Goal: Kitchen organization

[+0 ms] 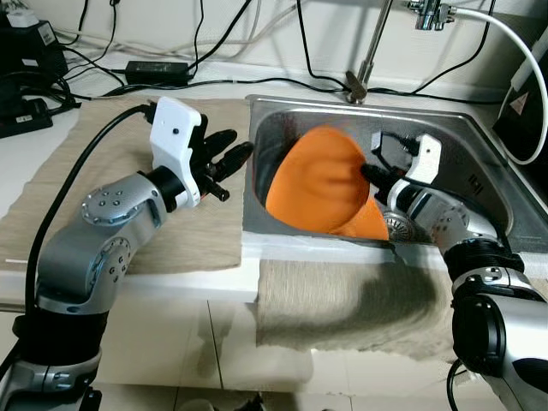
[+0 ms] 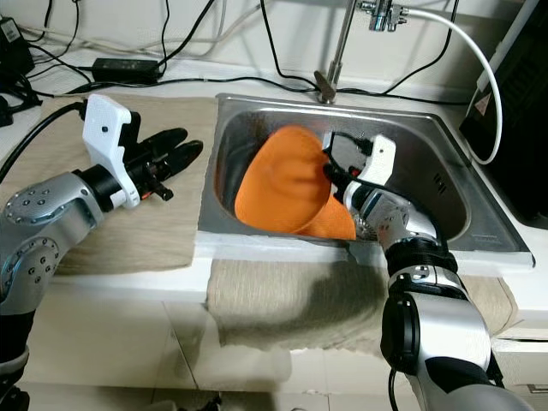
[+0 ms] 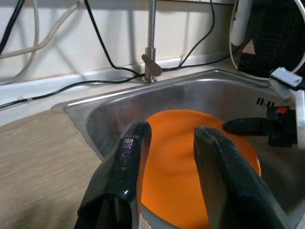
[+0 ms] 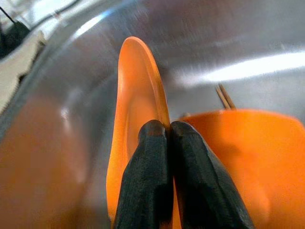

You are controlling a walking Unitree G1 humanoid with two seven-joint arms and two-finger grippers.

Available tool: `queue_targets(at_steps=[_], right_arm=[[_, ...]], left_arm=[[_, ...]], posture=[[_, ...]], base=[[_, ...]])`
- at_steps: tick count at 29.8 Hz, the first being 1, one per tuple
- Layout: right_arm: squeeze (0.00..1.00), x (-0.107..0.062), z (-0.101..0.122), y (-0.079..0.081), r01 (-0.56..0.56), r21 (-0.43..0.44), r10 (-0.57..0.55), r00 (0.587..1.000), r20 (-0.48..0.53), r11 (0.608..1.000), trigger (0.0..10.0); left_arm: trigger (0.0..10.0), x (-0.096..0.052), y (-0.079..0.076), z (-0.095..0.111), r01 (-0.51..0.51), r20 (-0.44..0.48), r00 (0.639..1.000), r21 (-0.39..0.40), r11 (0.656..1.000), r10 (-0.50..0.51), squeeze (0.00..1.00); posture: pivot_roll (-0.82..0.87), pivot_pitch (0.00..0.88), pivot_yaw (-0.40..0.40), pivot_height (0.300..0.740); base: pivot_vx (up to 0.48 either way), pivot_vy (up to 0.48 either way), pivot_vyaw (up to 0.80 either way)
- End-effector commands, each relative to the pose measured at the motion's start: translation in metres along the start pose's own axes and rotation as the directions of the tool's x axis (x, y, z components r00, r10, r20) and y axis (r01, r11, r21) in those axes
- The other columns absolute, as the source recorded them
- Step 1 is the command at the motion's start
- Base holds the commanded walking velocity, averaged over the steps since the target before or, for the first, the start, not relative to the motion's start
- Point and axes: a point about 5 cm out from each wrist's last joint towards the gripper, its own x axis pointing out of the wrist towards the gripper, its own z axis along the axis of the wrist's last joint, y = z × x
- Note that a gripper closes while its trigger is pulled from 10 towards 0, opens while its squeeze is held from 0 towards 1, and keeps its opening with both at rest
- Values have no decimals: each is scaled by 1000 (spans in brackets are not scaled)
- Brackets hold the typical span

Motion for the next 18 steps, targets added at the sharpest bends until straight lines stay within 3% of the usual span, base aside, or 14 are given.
queue_targets(at_steps=[1,10,17,18], right_arm=[[992,-2,10,-3,36,-24,-36,999,28,999,10000],[1000,-8,10,-19,123,-57,-123,992,13,991,10000],[1000,-16,35,-26,162,-132,-154,986,68,978,10000],[753,-19,50,-21,141,-208,-119,986,113,968,10000]], left_arm=[[10000,0,-8,1,55,-9,998,3,998,-55,0],[10000,-4,-14,-3,117,-48,992,8,993,-116,0],[10000,-7,-8,-1,80,-44,996,12,997,-79,0],[10000,-8,-2,1,22,-34,999,11,1000,-22,0]], posture=[[14,0,-61,740],[13,0,-57,740],[13,0,-53,740],[12,0,-52,740]], base=[[0,0,0],[0,0,0],[0,0,0],[0,0,0]])
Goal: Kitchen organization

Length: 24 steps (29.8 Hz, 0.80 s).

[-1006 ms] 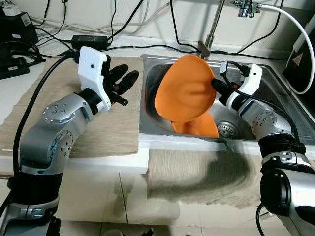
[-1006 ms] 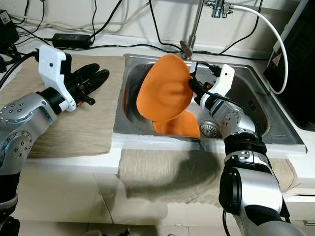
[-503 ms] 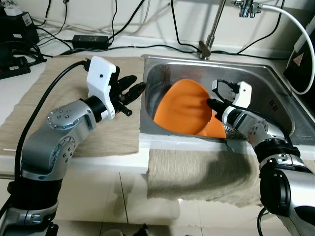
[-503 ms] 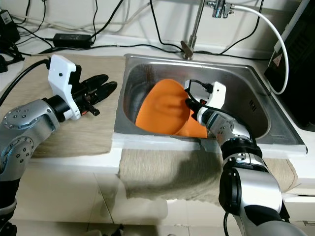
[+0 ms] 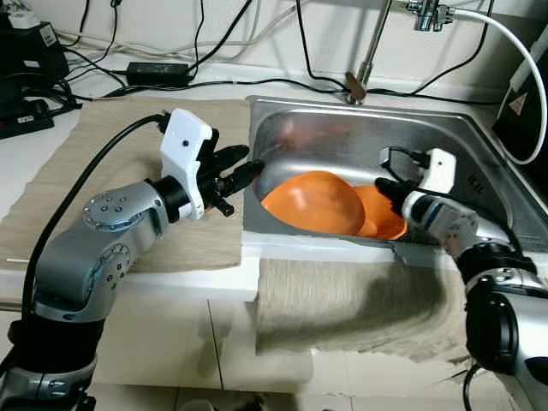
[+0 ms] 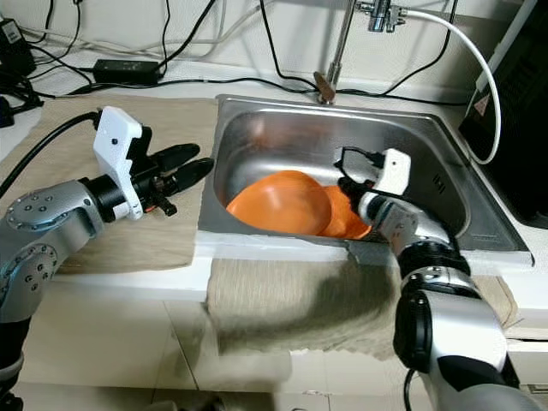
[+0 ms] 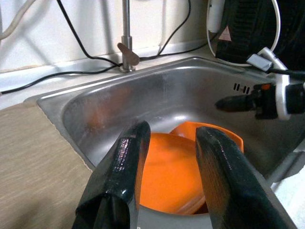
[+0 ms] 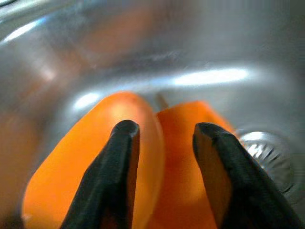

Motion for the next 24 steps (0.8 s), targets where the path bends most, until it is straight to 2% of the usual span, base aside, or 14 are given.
queue_targets(at_steps=[1,2,3,5,6,7,8,9,11,12,15,17,20,24], right_arm=[[753,-3,27,6,-24,-82,30,997,78,996,10000],[624,-4,34,8,-34,-117,46,994,103,993,10000],[0,-6,39,12,-54,-142,73,989,132,988,10000],[0,-12,52,25,-109,-204,153,963,219,973,10000],[0,-12,52,25,-109,-204,153,963,219,973,10000],[0,-22,62,41,-99,-318,203,928,312,943,10000],[0,-27,64,48,-74,-366,212,911,352,928,10000],[0,-27,64,48,-74,-366,212,911,352,928,10000],[0,-43,68,78,-45,-384,241,844,479,922,10000],[0,-43,68,78,-45,-384,241,844,479,922,10000],[0,-55,60,105,-67,-400,291,796,531,914,10000],[0,-59,52,115,-95,-397,313,788,531,913,10000],[0,-66,40,124,-124,-433,358,778,516,893,10000],[0,-73,30,130,-151,-392,355,773,526,908,10000]], left_arm=[[10000,-3,5,3,-47,6,999,9,999,47,0],[10000,-4,8,4,-74,14,997,10,997,74,0],[10000,-4,11,5,-108,26,994,13,994,108,0],[10000,-4,22,11,-224,68,972,10,974,223,0],[10000,-4,22,11,-224,68,972,10,974,223,0],[10000,-4,35,17,-380,109,920,5,925,377,0],[10000,-5,39,18,-447,120,889,21,894,442,0],[10000,-5,39,18,-447,120,889,21,894,442,0],[10000,-5,34,20,-509,161,849,0,861,503,0],[10000,-5,34,20,-509,161,849,0,861,503,0],[10000,-7,23,21,-509,187,841,-48,859,508,0],[10000,-8,17,23,-518,220,826,-72,852,520,0],[10000,-6,7,24,-545,263,803,-40,838,535,0],[10000,-8,-1,17,-572,270,801,79,817,535,0]], posture=[[12,0,-52,740],[12,0,-52,740],[12,0,-51,740],[12,0,-47,740],[12,0,-47,740],[14,0,-45,740],[11,0,-41,740],[11,0,-41,740],[4,0,-28,740],[4,0,-28,740],[0,0,-19,740],[0,0,-19,740],[0,0,-19,740],[0,0,-17,740]], base=[[0,0,0],[0,0,0],[0,0,0],[0,0,0],[0,0,0],[0,0,0],[0,0,0],[0,0,0],[0,0,400],[0,0,800],[0,0,800],[0,0,800],[0,0,800],[0,0,800]])
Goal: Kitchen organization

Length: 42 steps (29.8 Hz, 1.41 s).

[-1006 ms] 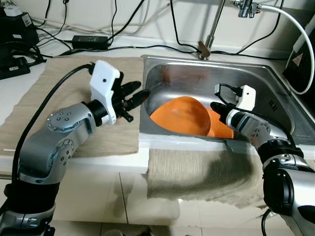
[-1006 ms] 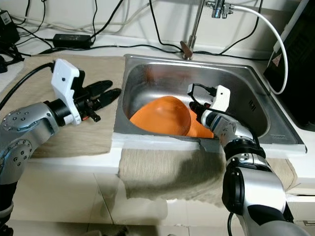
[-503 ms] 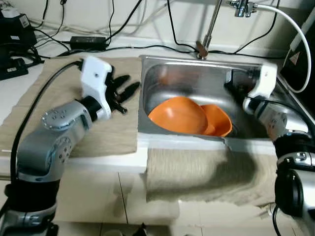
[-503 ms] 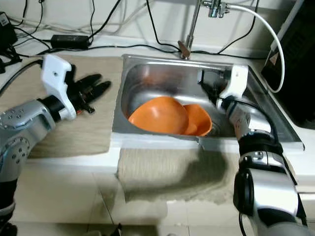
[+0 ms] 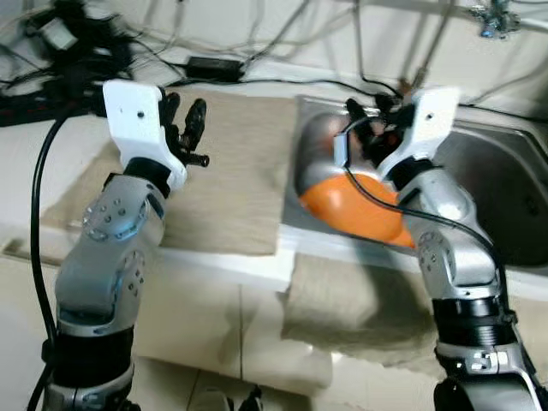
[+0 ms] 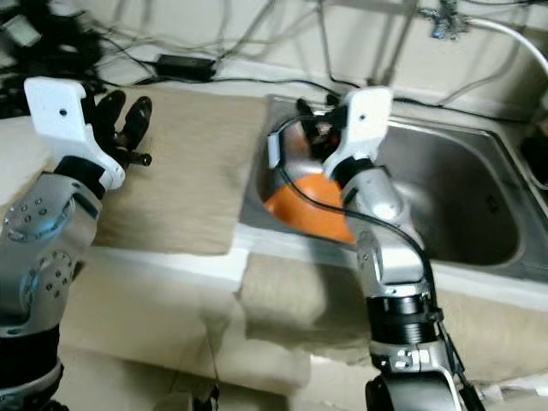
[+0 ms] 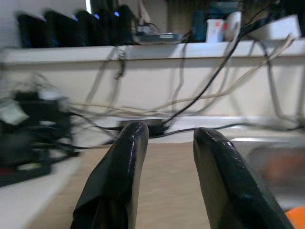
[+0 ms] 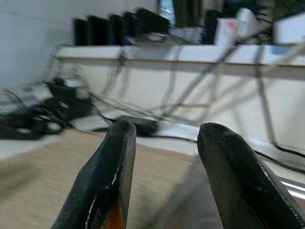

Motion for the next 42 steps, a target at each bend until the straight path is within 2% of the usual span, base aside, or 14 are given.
queue_targets(at_steps=[1,3,8,12,17,20,24,33,42], right_arm=[[0,-7,1,5,4,3,-4,1000,7,1000,10000],[0,-17,-8,11,4,25,-3,1000,-21,1000,10000],[0,-28,-20,12,32,61,-28,997,-70,998,10000],[0,-32,-22,15,11,78,-5,997,-78,997,10000],[0,-35,-25,19,-9,87,16,997,-81,996,10000],[0,-36,-28,20,-27,98,35,996,-83,995,10000],[0,-35,-30,22,-43,111,53,994,-91,993,10000],[0,-35,-35,27,-60,138,74,992,-99,989,10000],[0,-40,-41,27,-66,174,87,989,-119,983,10000]], left_arm=[[10000,-5,-2,3,-23,27,999,55,998,22,0],[10000,-14,8,1,-121,30,992,39,992,119,0],[10000,-28,17,-6,-198,39,980,58,979,196,0],[10000,-33,25,-9,-283,51,959,66,957,280,0],[10000,-38,23,-19,-276,26,961,125,953,275,0],[10000,-44,19,-27,-266,-7,963,102,959,268,0],[10000,-43,14,-30,-246,-19,969,79,966,248,0],[10000,-46,8,-37,-210,-52,975,75,975,214,0],[10000,-49,9,-37,-203,-60,976,82,976,208,0]], posture=[[0,0,-17,740],[3,0,-17,740],[5,0,-24,740],[9,0,-30,740],[10,0,-33,740],[14,0,-42,740],[22,0,-53,740],[28,0,-56,740],[32,0,-56,740]], base=[[0,0,800],[0,0,800],[0,0,800],[0,0,800],[0,0,800],[0,0,800],[0,0,800],[0,0,800],[0,0,800]])
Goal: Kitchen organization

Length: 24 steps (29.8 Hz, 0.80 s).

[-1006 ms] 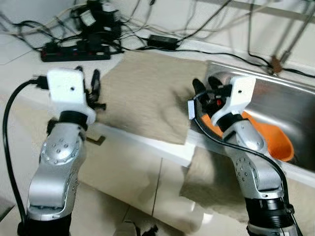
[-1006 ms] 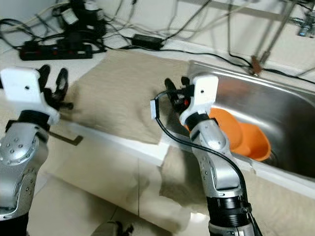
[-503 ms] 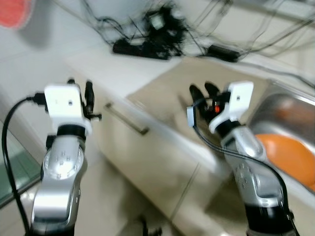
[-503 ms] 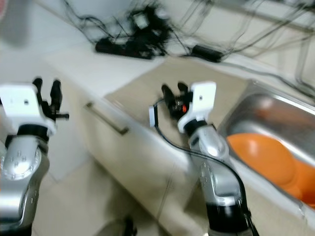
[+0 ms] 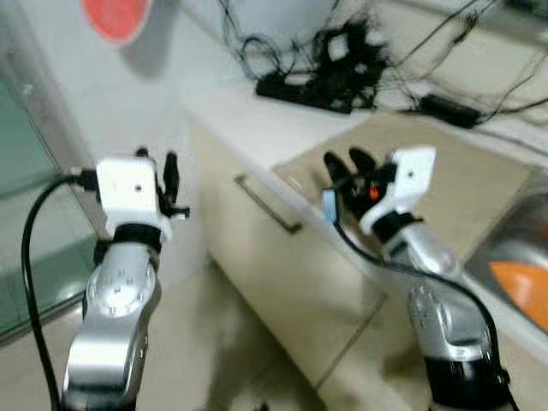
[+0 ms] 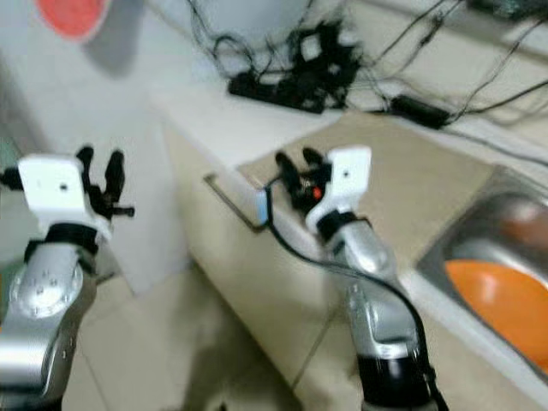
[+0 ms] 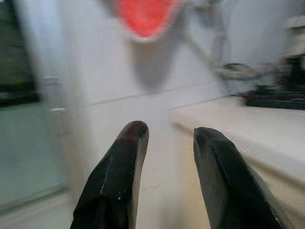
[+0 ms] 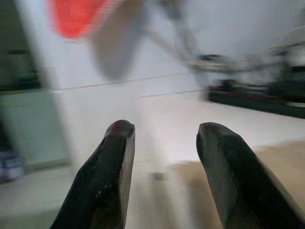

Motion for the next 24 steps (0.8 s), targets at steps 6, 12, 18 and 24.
queue_targets(at_steps=[6,12,18,24], right_arm=[[0,-5,-4,-1,-16,26,16,999,-30,1000,10000],[0,-7,-8,1,-19,35,20,999,-41,999,10000],[0,-8,-11,1,-30,43,32,998,-57,999,10000],[0,-11,-22,0,-32,68,39,994,-103,997,10000]], left_arm=[[10000,-1,-2,2,19,5,1000,26,999,-19,0],[10000,-1,-2,1,22,-2,1000,28,999,-22,0],[10000,0,-2,1,28,-4,1000,22,999,-28,0],[10000,1,-4,-2,42,-15,999,-1,999,-42,0]], posture=[[37,0,-48,740],[39,0,-48,740],[39,0,-50,740],[35,0,-46,740]], base=[[0,0,800],[0,0,800],[0,0,800],[0,0,800]])
